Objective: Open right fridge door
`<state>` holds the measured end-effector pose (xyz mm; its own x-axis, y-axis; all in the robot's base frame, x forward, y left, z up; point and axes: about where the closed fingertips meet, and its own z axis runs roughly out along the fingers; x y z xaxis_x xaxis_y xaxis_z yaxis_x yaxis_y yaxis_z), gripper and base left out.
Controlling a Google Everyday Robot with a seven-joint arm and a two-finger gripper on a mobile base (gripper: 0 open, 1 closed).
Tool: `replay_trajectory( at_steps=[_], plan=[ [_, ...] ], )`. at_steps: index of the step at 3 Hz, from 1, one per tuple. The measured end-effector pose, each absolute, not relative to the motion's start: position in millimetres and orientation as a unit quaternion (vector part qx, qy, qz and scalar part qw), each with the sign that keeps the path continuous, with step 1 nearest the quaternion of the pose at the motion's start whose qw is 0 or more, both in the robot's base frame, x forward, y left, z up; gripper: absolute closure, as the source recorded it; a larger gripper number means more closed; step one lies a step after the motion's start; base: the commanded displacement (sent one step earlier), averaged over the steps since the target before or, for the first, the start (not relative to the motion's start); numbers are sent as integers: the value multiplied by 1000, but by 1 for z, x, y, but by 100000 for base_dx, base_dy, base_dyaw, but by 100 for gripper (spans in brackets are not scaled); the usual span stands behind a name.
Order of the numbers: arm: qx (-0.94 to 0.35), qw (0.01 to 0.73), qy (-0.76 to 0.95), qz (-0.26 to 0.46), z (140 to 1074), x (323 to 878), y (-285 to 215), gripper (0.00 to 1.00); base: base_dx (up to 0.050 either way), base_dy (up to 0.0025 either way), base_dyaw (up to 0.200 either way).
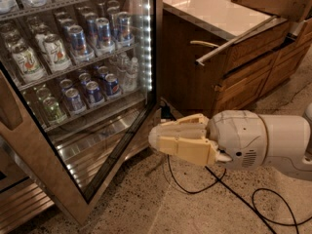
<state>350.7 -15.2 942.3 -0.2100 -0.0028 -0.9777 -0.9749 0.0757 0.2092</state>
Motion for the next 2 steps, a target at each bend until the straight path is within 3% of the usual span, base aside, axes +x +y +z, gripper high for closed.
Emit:
replay_trajectory(
  at_steps=[1,2],
  plan=[
    [-428,460,571,528,942,351,-15,100,-3439,-252,14602],
    [-428,460,571,528,942,351,-15,100,-3988,240,-11995]
  ],
)
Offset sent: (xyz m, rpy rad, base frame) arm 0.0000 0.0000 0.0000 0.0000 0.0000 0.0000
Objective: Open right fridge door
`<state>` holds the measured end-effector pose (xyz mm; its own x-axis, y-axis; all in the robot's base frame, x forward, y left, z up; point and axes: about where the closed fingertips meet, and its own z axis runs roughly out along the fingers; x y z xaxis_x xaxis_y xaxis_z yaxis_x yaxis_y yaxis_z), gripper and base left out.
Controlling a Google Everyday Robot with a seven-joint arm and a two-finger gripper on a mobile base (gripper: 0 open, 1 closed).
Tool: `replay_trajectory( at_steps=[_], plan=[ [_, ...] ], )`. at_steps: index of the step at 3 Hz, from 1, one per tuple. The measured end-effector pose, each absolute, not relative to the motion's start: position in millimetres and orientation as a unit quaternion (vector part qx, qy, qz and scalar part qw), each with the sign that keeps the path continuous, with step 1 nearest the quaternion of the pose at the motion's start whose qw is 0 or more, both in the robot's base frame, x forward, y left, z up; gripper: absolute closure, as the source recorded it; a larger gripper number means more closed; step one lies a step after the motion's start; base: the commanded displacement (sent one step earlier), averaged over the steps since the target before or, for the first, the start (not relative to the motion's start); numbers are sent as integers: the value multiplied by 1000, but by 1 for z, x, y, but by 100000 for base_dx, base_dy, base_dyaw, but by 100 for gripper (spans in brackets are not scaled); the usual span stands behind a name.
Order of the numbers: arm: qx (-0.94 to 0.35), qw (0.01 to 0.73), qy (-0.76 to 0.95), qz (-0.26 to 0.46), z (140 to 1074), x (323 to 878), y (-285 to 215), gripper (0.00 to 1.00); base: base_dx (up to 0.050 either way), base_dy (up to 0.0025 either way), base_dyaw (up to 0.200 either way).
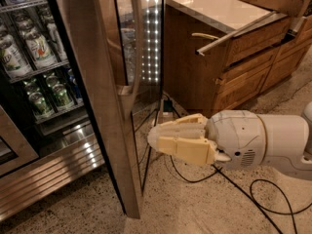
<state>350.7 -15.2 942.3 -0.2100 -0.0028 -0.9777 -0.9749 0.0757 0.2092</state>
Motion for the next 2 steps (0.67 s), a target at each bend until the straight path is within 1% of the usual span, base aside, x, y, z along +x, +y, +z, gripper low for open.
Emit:
replay_trajectory(
  at_steps=[1,2],
  plan=[
    [-428,460,571,528,942,351,-15,100,-3086,-243,15616],
    [-428,460,571,528,942,351,-15,100,-4087,223,-11324]
  ],
)
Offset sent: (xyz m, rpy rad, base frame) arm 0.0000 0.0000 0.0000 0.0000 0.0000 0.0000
